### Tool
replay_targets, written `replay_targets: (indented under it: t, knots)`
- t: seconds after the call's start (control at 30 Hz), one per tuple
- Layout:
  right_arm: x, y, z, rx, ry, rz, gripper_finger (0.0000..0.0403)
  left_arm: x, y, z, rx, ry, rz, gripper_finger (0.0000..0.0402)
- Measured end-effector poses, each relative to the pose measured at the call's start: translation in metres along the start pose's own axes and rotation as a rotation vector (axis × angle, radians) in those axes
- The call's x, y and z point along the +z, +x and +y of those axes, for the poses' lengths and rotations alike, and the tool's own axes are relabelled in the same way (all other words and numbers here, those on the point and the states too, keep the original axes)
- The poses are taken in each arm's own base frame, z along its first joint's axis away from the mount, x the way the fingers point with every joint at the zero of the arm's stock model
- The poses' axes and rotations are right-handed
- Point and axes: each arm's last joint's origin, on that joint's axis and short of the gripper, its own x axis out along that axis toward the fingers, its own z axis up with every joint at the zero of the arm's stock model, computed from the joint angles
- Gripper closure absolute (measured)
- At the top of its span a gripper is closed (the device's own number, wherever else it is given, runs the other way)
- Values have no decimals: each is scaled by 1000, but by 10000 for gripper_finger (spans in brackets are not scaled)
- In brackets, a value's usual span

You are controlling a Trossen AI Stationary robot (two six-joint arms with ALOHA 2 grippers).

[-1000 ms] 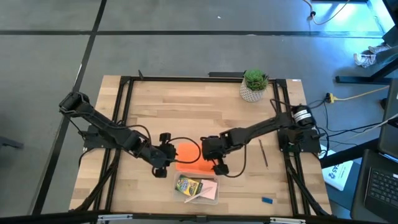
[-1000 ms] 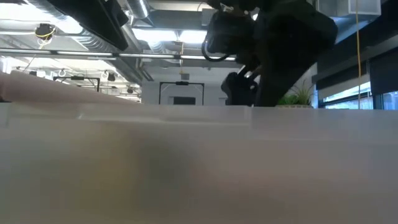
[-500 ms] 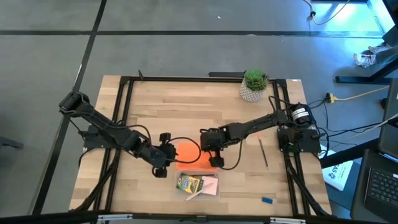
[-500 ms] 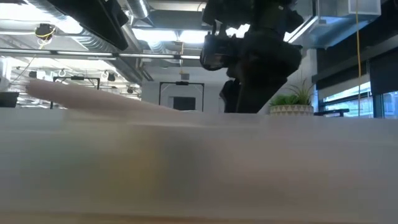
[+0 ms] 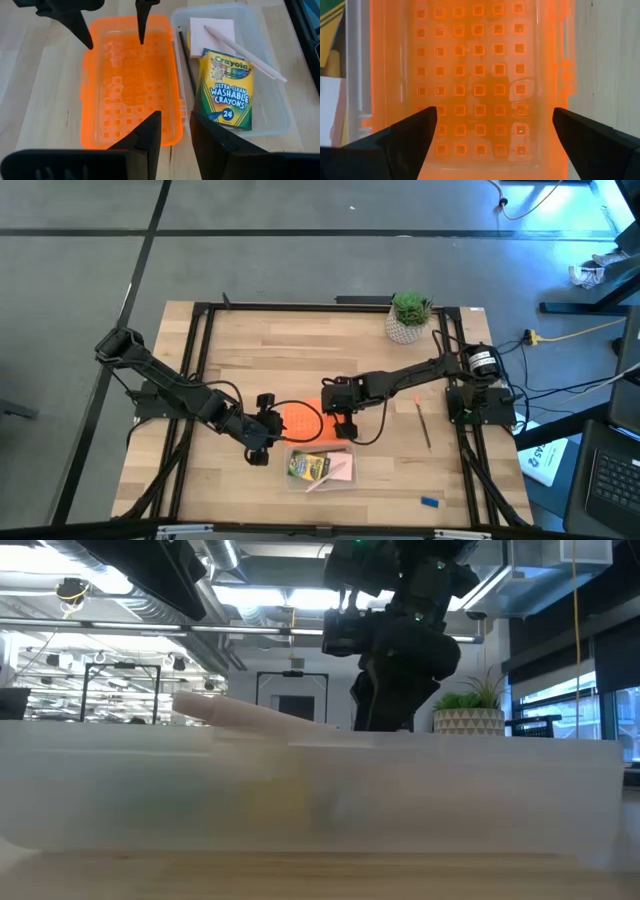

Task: Pack school essentials
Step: Adjust the supply box, then put the black pencil into the supply box

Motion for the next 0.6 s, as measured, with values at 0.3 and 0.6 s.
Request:
replay_targets:
  t: [0.3,0.6]
  knots:
    - [1,0,-14,-88,3,-4,5,0,0,0,0,2,0,305]
    - [4,-38,4,-62,8,-75,5,-1,-1,-2,-14,6,4,305]
